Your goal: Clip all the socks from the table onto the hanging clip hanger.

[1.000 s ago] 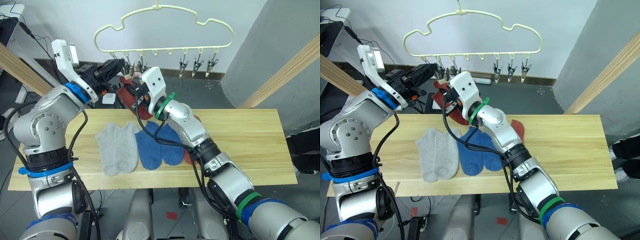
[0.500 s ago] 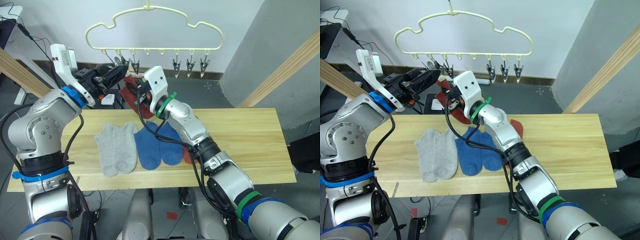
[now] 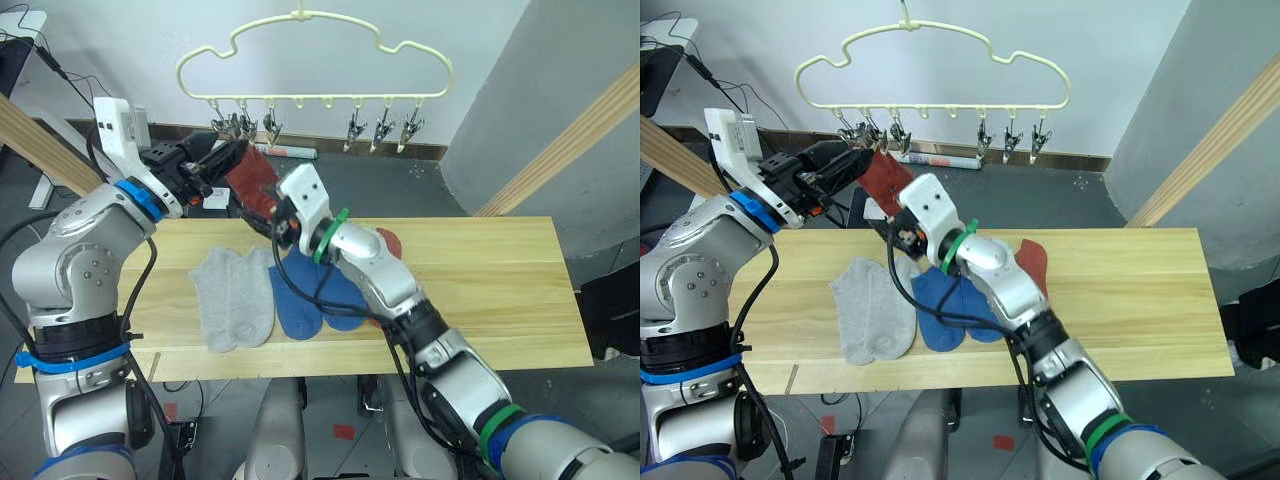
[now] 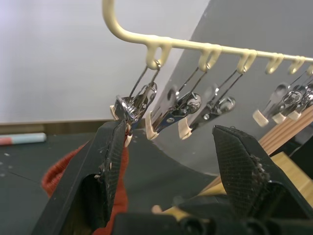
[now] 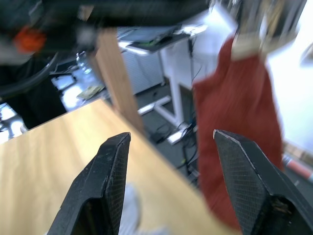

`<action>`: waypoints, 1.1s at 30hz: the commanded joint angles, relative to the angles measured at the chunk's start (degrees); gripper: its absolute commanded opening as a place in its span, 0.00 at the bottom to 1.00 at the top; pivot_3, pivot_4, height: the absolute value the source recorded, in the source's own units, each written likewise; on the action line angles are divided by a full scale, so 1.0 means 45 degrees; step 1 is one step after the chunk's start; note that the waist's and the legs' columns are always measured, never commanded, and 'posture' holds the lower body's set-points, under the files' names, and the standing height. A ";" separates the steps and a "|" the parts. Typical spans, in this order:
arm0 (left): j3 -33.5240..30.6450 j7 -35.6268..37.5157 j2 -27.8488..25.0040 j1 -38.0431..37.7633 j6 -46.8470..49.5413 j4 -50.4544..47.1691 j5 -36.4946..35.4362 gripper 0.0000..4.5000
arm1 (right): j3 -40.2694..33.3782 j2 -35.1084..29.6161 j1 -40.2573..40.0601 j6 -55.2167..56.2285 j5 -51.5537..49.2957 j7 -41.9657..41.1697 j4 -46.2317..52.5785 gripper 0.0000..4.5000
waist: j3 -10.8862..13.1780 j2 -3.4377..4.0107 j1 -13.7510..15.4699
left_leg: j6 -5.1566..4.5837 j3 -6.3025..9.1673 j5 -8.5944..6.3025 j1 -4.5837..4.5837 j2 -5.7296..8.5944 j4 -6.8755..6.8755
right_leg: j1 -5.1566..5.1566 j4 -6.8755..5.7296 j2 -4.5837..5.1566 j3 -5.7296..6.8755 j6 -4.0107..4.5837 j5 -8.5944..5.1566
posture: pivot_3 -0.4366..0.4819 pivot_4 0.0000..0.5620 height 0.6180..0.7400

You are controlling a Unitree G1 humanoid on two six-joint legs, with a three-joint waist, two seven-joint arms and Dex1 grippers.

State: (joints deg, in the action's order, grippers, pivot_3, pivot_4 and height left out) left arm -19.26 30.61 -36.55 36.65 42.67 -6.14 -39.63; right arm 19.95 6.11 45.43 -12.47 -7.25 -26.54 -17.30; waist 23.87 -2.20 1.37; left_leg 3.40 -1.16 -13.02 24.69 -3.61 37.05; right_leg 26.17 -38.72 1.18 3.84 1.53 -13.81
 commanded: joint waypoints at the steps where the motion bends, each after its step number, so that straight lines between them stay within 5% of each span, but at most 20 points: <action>1: -0.0367 0.0122 -0.0303 -0.0255 -0.0710 -0.0293 0.0285 0.69 | 0.0397 -0.0566 -0.0828 -0.1069 0.0050 -0.0556 0.2641 0.63 | 0.0000 0.0000 -0.0001 | 0.0000 0.0001 0.0000 0.0000 0.0001 0.0001 | 0.0000 -0.0003 0.0000 0.0000 -0.0002 -0.0001 | 0.54 0.77 1.00; 15: -0.0650 -0.1310 0.0351 -0.3114 -0.2823 -0.3213 0.1573 0.69 | -0.0694 -0.4560 -0.4440 -0.4772 -0.1299 -0.1636 1.0407 0.63 | -0.0001 -0.0001 -0.0004 | 0.0030 0.0021 0.0018 -0.0012 -0.0003 -0.0004 | -0.0002 -0.0023 -0.0001 0.0000 -0.0070 -0.0041 | 0.54 0.75 1.00; 22: 0.0305 -0.2543 0.1669 -0.3944 -0.3387 -0.4500 0.2368 0.69 | -0.2339 -0.5792 -0.5223 -0.5494 -0.2493 -0.1681 1.2061 0.63 | -0.0002 0.0002 0.0021 | 0.0039 0.0038 0.0040 -0.0013 0.0005 -0.0007 | -0.0005 -0.0033 -0.0004 0.0006 -0.0072 -0.0042 | 0.51 0.74 1.00; 33: 0.1651 -0.3173 0.3362 -0.3639 -0.5880 -0.3321 0.4348 0.69 | -0.4087 -0.7207 -0.6601 -0.6219 -0.3774 -0.1379 1.3903 0.63 | -0.0002 0.0002 -0.0093 | 0.0024 0.0029 0.0046 -0.0012 0.0006 -0.0007 | -0.0006 -0.0033 -0.0012 0.0002 -0.0073 -0.0042 | 0.41 0.77 1.00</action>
State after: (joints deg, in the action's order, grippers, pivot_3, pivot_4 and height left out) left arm -12.10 16.78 -22.00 20.03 19.58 -20.81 -21.66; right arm 3.11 -26.01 16.48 -40.17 -22.39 -33.29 41.64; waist 23.86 -2.20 0.96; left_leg 3.51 -1.03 -12.82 24.64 -3.58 37.02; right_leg 26.14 -38.86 1.10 3.86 1.20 -14.00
